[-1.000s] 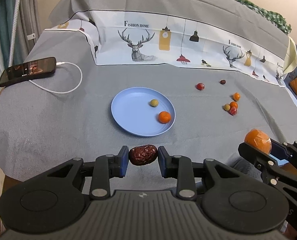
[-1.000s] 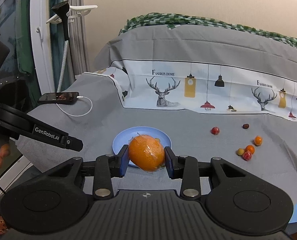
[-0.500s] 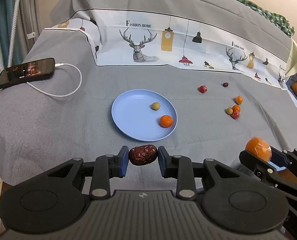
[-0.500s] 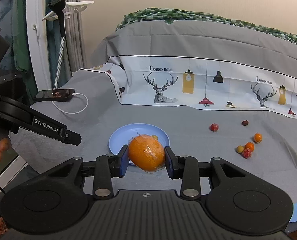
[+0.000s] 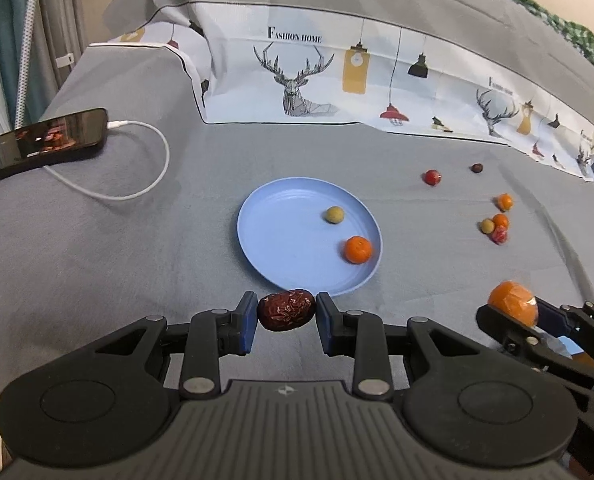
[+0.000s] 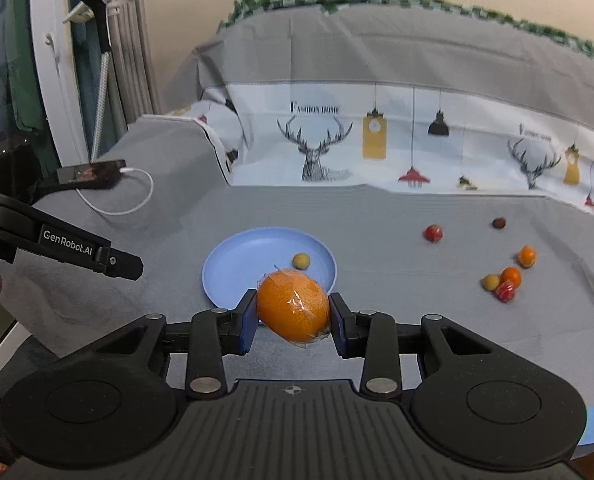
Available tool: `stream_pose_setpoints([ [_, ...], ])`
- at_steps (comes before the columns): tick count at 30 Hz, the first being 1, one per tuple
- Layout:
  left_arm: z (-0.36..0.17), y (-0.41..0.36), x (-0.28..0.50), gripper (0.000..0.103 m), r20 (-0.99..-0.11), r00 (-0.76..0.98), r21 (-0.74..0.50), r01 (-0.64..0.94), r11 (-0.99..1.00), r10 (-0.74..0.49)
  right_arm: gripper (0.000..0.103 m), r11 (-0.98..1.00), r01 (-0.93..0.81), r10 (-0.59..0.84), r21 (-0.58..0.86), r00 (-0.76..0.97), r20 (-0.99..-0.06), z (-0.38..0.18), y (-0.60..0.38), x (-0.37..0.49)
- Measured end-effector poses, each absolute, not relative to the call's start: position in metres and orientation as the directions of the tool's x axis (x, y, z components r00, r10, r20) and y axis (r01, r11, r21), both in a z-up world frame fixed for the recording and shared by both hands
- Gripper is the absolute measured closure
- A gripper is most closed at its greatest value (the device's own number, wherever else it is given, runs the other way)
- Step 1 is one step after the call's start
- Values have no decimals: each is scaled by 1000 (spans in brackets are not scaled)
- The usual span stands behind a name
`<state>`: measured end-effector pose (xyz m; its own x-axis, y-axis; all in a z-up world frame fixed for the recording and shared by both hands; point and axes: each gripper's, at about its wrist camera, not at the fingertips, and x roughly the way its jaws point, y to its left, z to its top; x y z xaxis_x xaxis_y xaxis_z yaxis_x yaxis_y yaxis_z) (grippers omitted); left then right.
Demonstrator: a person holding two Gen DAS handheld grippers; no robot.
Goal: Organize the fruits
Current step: 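Carry the red date and wrapped orange over the blue plate and release both, then withdraw both open tools from the plate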
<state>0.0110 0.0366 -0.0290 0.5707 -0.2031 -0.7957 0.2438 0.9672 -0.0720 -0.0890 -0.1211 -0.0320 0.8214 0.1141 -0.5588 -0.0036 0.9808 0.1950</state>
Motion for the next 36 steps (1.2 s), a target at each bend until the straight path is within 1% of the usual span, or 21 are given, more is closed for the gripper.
stream_pose_setpoints([
  [8, -61, 19, 79, 68, -819, 537, -59, 269, 961, -201, 65, 976, -11, 147, 218, 770, -621, -63, -109, -17],
  [17, -107, 1, 148, 68, -851, 496, -27, 293, 956, -176, 65, 978, -38, 171, 203, 701, -693, -106, -86, 57],
  [21, -130, -5, 168, 68, -869, 475, 8, 297, 955, -140, 64, 983, -61, 168, 175, 685, -709, -122, -78, 78],
  [25, -142, -9, 187, 67, -880, 462, 35, 300, 953, -113, 64, 984, -75, 169, 162, 675, -718, -133, -75, 95],
  [26, -142, -9, 191, 58, -880, 461, 35, 296, 955, -110, 63, 983, -74, 171, 165, 676, -717, -135, -76, 98],
  [27, -141, -7, 193, 31, -879, 462, 29, 291, 956, -114, 63, 982, -73, 177, 174, 672, -719, -136, -77, 103],
  [28, -137, -5, 194, 17, -873, 472, 19, 279, 960, -120, 57, 982, -67, 177, 178, 671, -720, -135, -80, 106],
  [29, -132, -2, 193, 2, -861, 494, 12, 259, 966, -122, 43, 982, -54, 170, 182, 676, -717, -132, -83, 108],
  [30, -126, 2, 188, 0, -845, 521, 7, 241, 971, -123, 37, 982, -47, 167, 184, 681, -713, -129, -85, 107],
  [32, -114, 7, 176, 0, -840, 526, 9, 258, 966, -133, 20, 982, -41, 160, 184, 696, -700, -116, -92, 97],
  [34, -105, 13, 159, 0, -847, 520, 30, 265, 964, -116, 11, 982, -38, 158, 186, 702, -694, -105, -97, 78],
  [36, -97, 20, 136, 0, -850, 516, 42, 266, 963, -106, 9, 978, -28, 167, 205, 692, -703, -94, -104, 50],
])
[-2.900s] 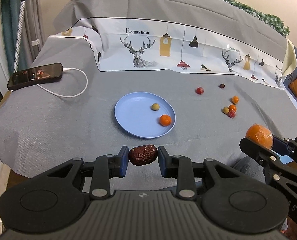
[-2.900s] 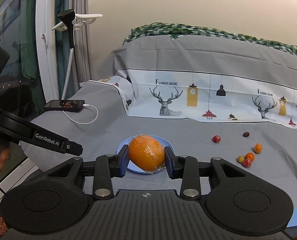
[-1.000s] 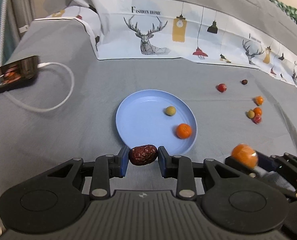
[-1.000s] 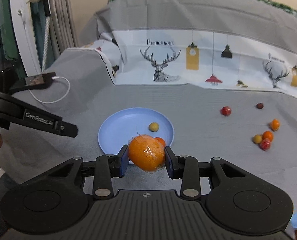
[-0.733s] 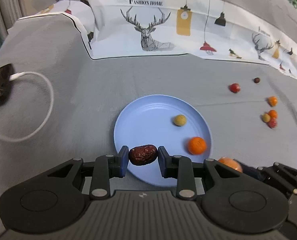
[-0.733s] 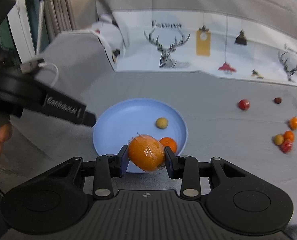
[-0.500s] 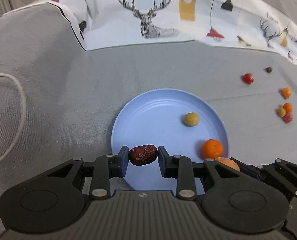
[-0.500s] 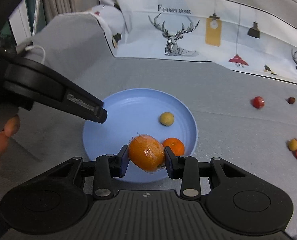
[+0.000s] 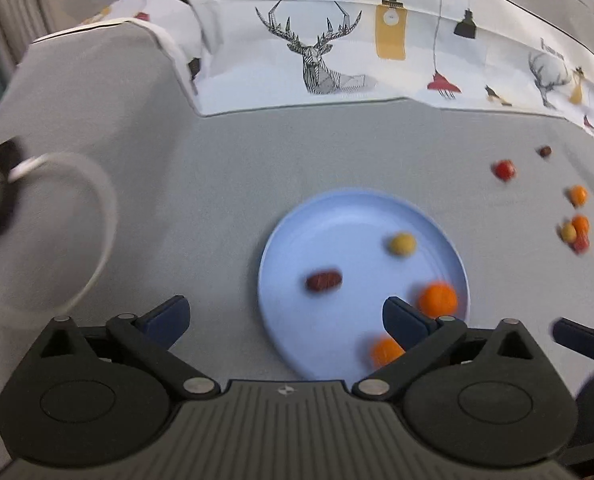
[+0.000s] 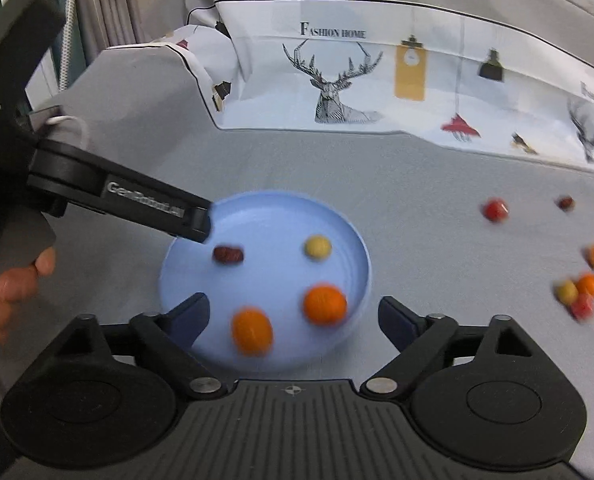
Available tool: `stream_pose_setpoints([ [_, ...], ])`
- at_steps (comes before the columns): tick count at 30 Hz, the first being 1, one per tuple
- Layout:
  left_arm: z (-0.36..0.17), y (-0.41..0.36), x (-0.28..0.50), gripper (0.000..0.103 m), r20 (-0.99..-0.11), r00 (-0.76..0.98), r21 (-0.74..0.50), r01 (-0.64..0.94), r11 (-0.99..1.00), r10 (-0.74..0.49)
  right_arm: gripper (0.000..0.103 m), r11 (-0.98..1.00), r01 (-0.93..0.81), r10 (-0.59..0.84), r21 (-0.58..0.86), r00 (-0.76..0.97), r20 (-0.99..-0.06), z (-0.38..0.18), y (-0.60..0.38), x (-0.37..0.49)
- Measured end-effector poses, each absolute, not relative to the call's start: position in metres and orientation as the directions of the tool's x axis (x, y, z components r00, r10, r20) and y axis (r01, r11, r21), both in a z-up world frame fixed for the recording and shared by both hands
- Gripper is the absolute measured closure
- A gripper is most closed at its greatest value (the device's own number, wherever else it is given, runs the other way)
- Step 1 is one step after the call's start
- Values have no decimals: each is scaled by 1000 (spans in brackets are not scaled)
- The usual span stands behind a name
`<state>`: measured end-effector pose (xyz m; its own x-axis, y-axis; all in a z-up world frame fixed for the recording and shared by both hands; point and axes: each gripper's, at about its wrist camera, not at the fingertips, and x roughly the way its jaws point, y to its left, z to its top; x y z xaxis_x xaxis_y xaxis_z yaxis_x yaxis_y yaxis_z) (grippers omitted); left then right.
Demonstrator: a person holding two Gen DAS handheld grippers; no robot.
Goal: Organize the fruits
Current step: 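Withdraw both open tools from the plate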
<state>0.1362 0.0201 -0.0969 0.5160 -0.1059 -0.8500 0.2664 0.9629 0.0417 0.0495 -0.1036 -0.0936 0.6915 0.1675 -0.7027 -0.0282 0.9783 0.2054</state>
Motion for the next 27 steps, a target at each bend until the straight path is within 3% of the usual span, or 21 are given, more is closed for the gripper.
stream_pose_setpoints([
  [8, -77, 45, 39, 0, -883, 465, 52, 230, 972, -63, 3, 962, 51, 164, 269, 679, -715, -69, -113, -58],
  [17, -49, 45, -36, 0, -835, 545, 62, 228, 972, -75, 1, 972, 5, 147, 236, 768, -623, -36, -107, -101],
  [27, -22, 58, -64, 0, -802, 593, 44, 178, 983, -72, 1, 976, -13, 135, 219, 822, -553, -14, -104, -130],
])
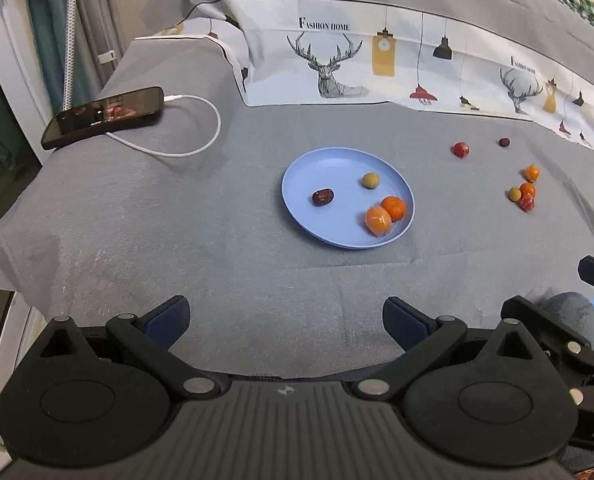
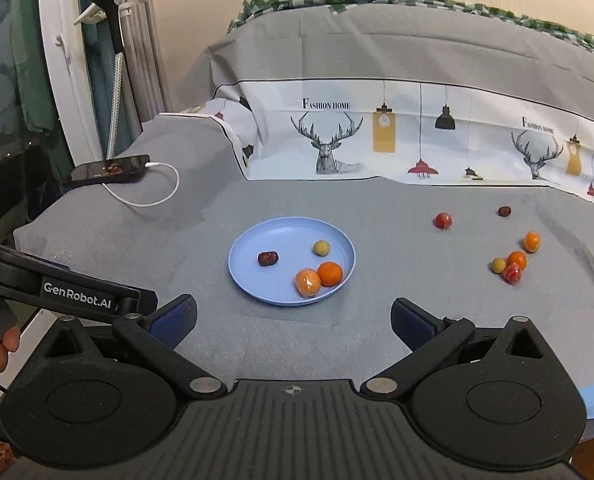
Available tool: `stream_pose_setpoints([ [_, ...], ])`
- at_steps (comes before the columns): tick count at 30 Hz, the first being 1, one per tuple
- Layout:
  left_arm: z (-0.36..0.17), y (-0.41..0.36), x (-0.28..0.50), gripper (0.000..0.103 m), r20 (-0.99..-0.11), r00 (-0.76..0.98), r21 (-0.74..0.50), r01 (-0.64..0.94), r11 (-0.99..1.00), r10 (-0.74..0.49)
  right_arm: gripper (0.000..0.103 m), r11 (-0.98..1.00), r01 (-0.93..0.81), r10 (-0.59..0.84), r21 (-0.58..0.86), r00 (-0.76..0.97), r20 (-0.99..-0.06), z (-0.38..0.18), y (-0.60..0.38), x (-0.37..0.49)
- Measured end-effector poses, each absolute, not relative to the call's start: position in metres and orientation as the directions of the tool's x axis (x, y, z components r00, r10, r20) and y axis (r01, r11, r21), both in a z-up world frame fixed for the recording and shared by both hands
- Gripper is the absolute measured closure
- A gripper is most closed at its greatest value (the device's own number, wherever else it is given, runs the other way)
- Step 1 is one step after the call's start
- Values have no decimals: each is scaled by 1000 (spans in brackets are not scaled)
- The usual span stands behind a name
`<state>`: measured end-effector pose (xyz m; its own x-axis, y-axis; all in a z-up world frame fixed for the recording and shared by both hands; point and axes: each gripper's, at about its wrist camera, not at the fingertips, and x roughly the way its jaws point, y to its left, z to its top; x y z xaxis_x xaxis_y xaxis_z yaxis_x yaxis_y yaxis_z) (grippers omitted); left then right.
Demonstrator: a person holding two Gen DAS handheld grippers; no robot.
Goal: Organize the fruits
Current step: 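Withdraw both open tools from the plate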
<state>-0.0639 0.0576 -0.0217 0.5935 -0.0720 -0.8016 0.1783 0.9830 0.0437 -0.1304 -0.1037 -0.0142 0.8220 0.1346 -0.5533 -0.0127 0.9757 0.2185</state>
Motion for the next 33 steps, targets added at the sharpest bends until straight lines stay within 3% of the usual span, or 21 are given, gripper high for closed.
stream_pose_setpoints([
  [12, -12, 55, -78, 0, -783, 615, 37, 190, 981, -90, 1, 979, 10, 95, 202, 859, -503, -4, -105, -151],
  [33, -16, 45, -37, 0, -794, 607, 78, 161, 984, -36, 1, 944, 125, 69, 304, 830, -554, -29, -136, -129],
])
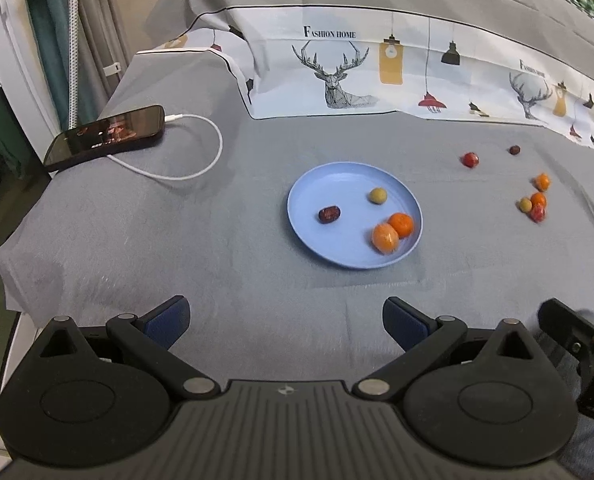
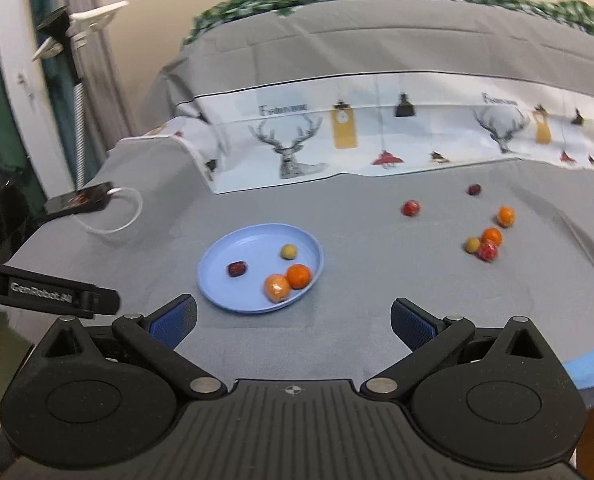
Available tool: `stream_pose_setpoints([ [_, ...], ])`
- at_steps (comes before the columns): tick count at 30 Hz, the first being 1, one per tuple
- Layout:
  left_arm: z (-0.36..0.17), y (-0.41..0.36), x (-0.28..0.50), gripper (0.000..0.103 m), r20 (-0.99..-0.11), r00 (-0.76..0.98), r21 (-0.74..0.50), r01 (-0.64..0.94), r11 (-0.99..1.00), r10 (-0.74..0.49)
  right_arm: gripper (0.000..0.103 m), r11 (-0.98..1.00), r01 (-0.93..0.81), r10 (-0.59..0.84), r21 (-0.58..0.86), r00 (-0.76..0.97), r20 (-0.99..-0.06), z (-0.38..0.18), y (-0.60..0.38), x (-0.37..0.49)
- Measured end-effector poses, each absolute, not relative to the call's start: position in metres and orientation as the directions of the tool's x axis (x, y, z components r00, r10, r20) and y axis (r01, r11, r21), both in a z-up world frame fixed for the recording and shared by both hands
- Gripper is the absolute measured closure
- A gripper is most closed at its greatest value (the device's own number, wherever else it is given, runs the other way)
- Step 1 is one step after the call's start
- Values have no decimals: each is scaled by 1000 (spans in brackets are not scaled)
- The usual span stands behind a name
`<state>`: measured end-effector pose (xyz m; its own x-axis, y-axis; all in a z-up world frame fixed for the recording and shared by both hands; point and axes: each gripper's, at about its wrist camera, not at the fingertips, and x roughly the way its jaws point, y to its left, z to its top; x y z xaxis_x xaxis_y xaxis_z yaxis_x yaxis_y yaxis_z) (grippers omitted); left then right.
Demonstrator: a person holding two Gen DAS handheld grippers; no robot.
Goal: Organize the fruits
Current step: 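Withdraw both open tools from the plate, then grasp a plastic-wrapped red fruit with the left tool while the right tool grasps a wrapped orange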
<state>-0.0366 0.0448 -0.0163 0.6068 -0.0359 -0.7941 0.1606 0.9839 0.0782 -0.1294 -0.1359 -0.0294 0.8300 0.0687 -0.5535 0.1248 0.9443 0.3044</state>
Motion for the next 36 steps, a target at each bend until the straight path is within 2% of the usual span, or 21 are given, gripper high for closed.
stream_pose_setpoints([
  [10, -22, 2, -5, 0, -808, 586, 78, 220, 972, -68, 1, 906, 279, -49, 317, 815, -578, -50, -185, -119],
  [14, -33, -29, 13, 0, -825, 558, 83, 272, 959, -87, 1, 891, 336, -91, 306, 791, -605, -58, -209, -113],
  [21, -41, -81, 42, 0, -822, 551, 62, 336, 940, -142, 1, 858, 445, -219, 257, 770, -600, -65, -262, -108],
  [28, -50, -125, 73, 0, -828, 536, 55, 368, 928, -164, 1, 817, 521, -271, 247, 724, -634, -90, -305, -88],
  [36, -81, -180, 144, 0, -839, 509, 16, 378, 926, -194, 1, 773, 583, -292, 249, 676, -676, -127, -356, -31],
])
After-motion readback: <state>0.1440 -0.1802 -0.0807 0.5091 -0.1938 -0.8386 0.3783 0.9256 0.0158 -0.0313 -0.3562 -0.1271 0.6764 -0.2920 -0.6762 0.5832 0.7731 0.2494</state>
